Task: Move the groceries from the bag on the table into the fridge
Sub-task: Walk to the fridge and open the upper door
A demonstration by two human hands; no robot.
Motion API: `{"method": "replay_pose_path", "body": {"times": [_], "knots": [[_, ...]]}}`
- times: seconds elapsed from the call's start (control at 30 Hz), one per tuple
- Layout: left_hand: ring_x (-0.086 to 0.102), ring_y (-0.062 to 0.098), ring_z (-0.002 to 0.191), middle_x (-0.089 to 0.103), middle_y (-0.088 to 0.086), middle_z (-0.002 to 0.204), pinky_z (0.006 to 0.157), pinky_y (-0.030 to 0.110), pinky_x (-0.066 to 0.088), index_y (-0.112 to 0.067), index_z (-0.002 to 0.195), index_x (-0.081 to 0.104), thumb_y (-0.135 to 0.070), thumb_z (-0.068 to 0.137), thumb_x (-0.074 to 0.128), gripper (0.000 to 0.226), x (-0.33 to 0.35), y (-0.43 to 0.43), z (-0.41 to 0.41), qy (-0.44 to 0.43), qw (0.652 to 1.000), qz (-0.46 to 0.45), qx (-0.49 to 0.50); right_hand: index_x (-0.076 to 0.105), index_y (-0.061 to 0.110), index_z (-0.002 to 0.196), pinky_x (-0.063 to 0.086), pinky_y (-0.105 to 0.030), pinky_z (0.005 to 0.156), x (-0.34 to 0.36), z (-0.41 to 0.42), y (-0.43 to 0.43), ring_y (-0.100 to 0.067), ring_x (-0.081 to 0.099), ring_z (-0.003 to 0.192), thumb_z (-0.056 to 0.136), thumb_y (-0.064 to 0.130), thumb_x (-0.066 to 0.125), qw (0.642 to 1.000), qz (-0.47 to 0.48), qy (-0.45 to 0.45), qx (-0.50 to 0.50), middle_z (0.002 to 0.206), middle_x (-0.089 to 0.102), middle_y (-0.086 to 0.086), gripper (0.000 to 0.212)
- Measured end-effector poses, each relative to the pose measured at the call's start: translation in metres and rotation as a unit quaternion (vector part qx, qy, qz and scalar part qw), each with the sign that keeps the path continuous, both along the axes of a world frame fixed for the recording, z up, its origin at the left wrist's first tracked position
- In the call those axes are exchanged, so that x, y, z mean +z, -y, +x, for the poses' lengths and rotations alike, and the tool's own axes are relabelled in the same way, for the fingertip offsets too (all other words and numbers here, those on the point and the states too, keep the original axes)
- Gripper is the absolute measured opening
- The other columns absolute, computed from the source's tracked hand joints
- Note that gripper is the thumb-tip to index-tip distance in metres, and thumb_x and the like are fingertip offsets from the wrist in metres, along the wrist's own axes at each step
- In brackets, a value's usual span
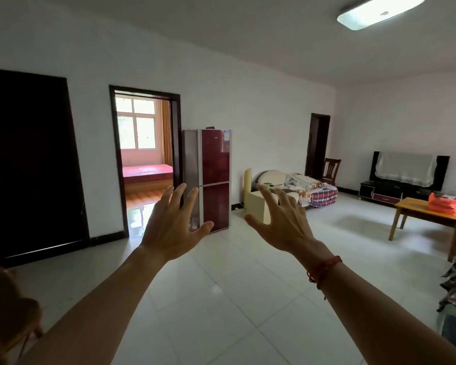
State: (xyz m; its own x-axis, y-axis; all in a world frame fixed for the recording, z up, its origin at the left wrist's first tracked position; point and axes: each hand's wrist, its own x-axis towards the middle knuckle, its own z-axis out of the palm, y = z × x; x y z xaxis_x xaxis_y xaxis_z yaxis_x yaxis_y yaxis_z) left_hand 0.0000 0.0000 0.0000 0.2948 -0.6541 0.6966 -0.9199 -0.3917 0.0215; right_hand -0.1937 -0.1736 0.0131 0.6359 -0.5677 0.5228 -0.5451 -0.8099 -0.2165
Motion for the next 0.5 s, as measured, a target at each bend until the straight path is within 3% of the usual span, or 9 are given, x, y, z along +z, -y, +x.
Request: {"method": "replay_pose_path", "body": {"times": [0.17,0.5], "knots": [[0.037,0.039,0.14,0.041,0.017,0.151,0.105,0.057,0.042,-0.013,0.145,0.045,-0.076,0.083,0.031,0.089,-0.009,0.007,-0.008,-0.002,1.0,0.012,0.019,0.014,0.035,0.159,0.031,-0.052,0.112,-0.008,-0.009,0.009,-0.035,0.031,0.144,0.091,0.071,0.049,1.0,-0.02,-0.013,0.001,0.161,0.024,-0.015,0.085],[0.039,0.039,0.138,0.042,0.018,0.15,0.105,0.056,0.04,-0.009,0.146,0.042,-0.073,0.084,0.026,0.09,-0.031,0.033,-0.004,-0.011,0.999,0.042,0.015,0.017,0.034,0.158,0.031,-0.06,0.112,-0.04,-0.003,0.044,-0.04,0.028,0.144,0.09,0.071,0.049,0.999,-0.004,-0.042,0.003,0.159,0.025,-0.019,0.084]]}}
